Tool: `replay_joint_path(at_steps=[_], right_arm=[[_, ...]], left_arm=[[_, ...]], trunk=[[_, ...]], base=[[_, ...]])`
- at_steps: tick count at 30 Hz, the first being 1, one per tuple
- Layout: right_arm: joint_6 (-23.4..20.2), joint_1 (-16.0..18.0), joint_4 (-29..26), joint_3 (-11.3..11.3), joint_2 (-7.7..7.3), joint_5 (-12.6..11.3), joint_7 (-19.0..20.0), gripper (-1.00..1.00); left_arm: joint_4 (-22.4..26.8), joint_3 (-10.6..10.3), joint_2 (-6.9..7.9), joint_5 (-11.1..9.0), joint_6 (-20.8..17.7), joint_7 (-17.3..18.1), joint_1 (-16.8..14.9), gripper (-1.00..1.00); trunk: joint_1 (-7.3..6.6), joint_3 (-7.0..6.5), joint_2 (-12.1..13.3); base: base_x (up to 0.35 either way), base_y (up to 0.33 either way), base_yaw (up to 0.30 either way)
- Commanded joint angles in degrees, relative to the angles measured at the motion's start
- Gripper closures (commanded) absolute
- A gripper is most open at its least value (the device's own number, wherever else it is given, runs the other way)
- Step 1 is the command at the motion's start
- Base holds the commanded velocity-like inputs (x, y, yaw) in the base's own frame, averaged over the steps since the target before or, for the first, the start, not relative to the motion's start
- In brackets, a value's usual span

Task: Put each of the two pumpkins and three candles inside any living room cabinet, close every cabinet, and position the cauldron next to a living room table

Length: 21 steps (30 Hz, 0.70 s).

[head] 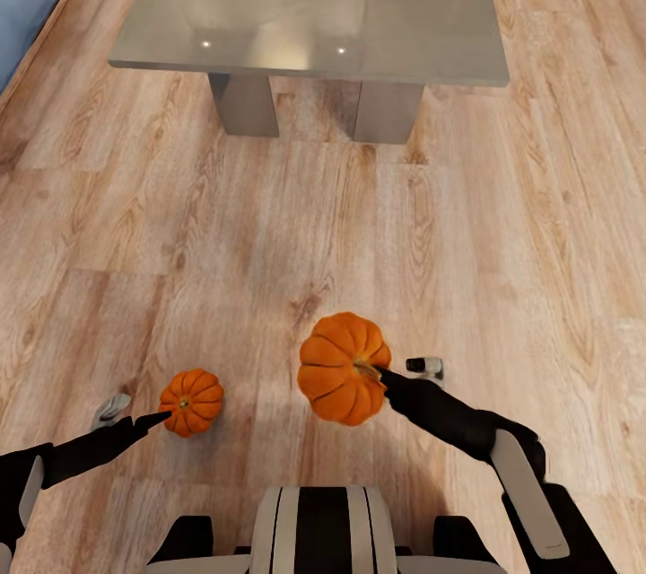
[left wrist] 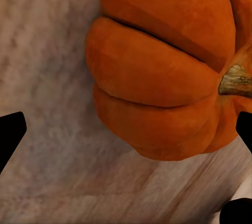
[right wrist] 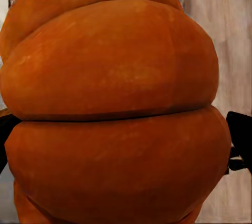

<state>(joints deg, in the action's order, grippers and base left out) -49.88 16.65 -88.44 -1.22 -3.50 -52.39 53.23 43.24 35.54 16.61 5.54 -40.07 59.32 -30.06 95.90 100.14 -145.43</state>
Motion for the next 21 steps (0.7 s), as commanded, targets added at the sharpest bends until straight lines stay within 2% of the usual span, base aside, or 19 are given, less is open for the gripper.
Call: replay_joint_path(at_steps=[1, 3, 8, 15, 21], right_arm=[[-0.4, 0.1, -1.0, -0.9, 0.02, 0.2, 0.0, 1.00], [-1.1, 0.1, -2.2, -1.9, 0.15, 0.2, -0.1, 1.00], [-1.4, 0.1, -2.7, -2.2, 0.21, 0.2, -0.2, 1.00], [-1.4, 0.1, -2.7, -2.4, 0.24, 0.2, -0.2, 1.00], [-1.4, 0.1, -2.7, -2.4, 0.24, 0.5, -0.2, 1.00]], left_arm=[[0.0, 0.0, 0.00, 0.0, 0.0, 0.0, 0.0, -1.00], [0.0, 0.0, 0.04, 0.0, 0.0, 0.0, 0.0, -1.00], [0.0, 0.0, 0.07, 0.0, 0.0, 0.0, 0.0, -1.00], [0.0, 0.0, 0.04, 0.0, 0.0, 0.0, 0.0, -1.00], [0.0, 0.0, 0.08, 0.0, 0.0, 0.0, 0.0, -1.00]], trunk=[[0.00, 0.00, 0.0], [0.00, 0.00, 0.0], [0.13, 1.11, -0.1], [0.13, 1.11, -0.1], [0.13, 1.11, -0.1]], base=[[0.000, 0.000, 0.000], [0.000, 0.000, 0.000], [0.000, 0.000, 0.000], [0.000, 0.000, 0.000], [0.021, -0.108, 0.000]])
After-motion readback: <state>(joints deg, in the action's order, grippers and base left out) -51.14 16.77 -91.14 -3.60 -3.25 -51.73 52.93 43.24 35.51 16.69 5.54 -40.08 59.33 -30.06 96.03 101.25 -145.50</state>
